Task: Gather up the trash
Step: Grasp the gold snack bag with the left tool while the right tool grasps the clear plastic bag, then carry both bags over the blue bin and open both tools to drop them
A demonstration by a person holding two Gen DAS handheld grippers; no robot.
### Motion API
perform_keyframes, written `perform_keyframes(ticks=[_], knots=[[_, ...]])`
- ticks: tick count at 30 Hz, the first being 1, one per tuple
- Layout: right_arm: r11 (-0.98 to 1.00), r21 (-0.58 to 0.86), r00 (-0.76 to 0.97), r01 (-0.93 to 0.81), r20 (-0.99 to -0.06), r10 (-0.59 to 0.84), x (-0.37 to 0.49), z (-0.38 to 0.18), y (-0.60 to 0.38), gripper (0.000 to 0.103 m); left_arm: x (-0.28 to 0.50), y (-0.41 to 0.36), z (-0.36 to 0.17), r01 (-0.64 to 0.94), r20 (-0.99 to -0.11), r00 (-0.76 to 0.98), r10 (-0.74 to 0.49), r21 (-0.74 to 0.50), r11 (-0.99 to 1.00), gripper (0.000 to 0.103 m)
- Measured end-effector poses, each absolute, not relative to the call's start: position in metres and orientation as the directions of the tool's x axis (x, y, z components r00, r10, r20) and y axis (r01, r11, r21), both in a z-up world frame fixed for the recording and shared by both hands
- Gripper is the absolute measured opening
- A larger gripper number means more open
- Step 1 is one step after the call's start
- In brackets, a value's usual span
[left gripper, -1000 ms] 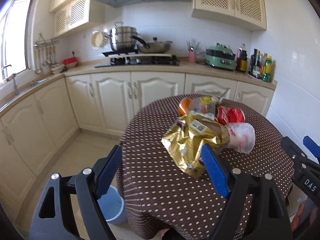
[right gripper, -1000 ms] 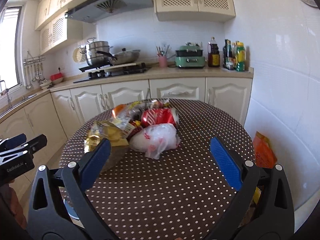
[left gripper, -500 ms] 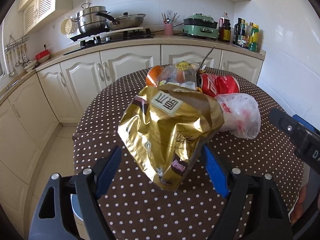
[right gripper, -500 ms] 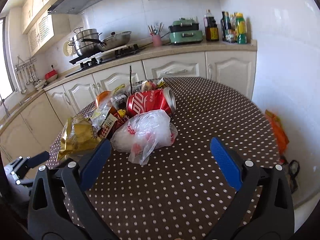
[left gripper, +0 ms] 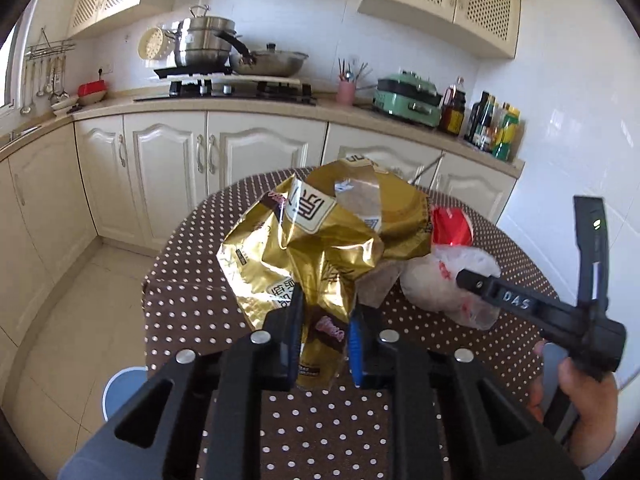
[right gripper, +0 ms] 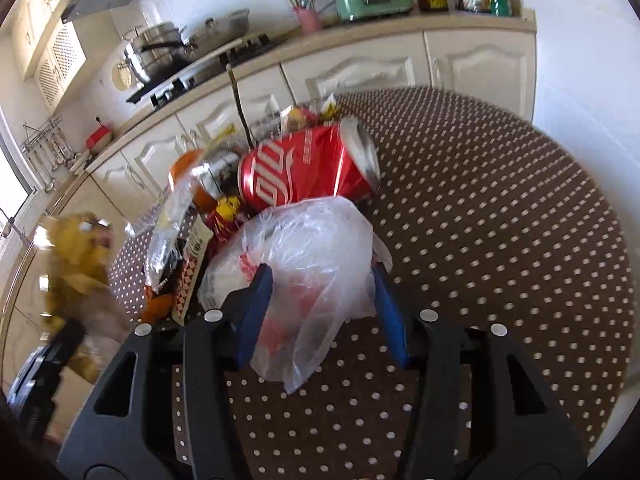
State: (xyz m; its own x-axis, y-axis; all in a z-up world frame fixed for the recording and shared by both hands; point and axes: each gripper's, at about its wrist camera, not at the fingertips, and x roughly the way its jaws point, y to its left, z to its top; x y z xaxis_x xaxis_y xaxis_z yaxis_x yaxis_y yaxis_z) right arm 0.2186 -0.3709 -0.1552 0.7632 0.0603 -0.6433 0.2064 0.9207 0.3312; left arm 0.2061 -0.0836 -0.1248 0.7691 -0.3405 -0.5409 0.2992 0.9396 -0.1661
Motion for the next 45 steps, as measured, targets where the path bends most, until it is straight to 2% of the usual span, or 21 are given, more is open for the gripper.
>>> perform_keyframes(ticks=[6,8,10,16,20,23,28,32,40,45], knots=[[0.936,0.291,0.809,0.197,-0.587,0.012,0.195,-0.143,-0.365,0.037,0.199,-0.06,-0.116,0.266,-0.512,0.793,-0.33,-0.195,0.944,0.017],[0.941,0.273,0.831,0.202,-0.556,-0.017,0.183,-0.135,-0.361,0.026,0.197,-0.051,-0.115,0.254,-0.511,0.796,-0.324,-0.204,0.946,0.017],[0.941,0.265,0.843,0.211,-0.536,-0.038,0.174,-0.13,-0.359,0.021,0.195,-0.04,-0.113,0.237,-0.507,0.802,-0.316,-0.215,0.947,0.017],[0.958,0.209,0.908,0.195,-0.407,-0.096,0.136,-0.093,-0.332,0.018,0.182,-0.005,-0.106,0.204,-0.482,0.822,-0.302,-0.246,0.948,0.017],[0.977,0.195,0.942,0.082,-0.337,-0.012,0.127,-0.065,-0.291,0.018,0.173,0.025,-0.102,0.175,-0.468,0.835,-0.291,-0.275,0.945,0.017],[0.982,0.186,0.939,-0.044,-0.327,0.104,0.13,-0.055,-0.248,0.018,0.167,0.052,-0.102,0.135,-0.464,0.845,-0.265,-0.295,0.946,0.017],[0.956,0.164,0.884,-0.243,-0.368,0.288,0.156,-0.065,-0.149,0.018,0.163,0.112,-0.114,0.029,-0.49,0.851,-0.189,-0.315,0.949,0.017],[0.912,0.155,0.795,-0.379,-0.449,0.407,0.186,-0.1,-0.066,0.018,0.166,0.163,-0.142,-0.079,-0.546,0.827,-0.131,-0.345,0.935,0.017],[0.876,0.148,0.651,-0.459,-0.615,0.445,0.246,-0.192,0.036,0.018,0.197,0.242,-0.225,-0.275,-0.694,0.717,-0.061,-0.363,0.89,0.017],[0.877,0.145,0.59,-0.459,-0.688,0.423,0.277,-0.246,0.067,0.018,0.229,0.27,-0.285,-0.338,-0.771,0.632,-0.073,-0.36,0.87,0.017]])
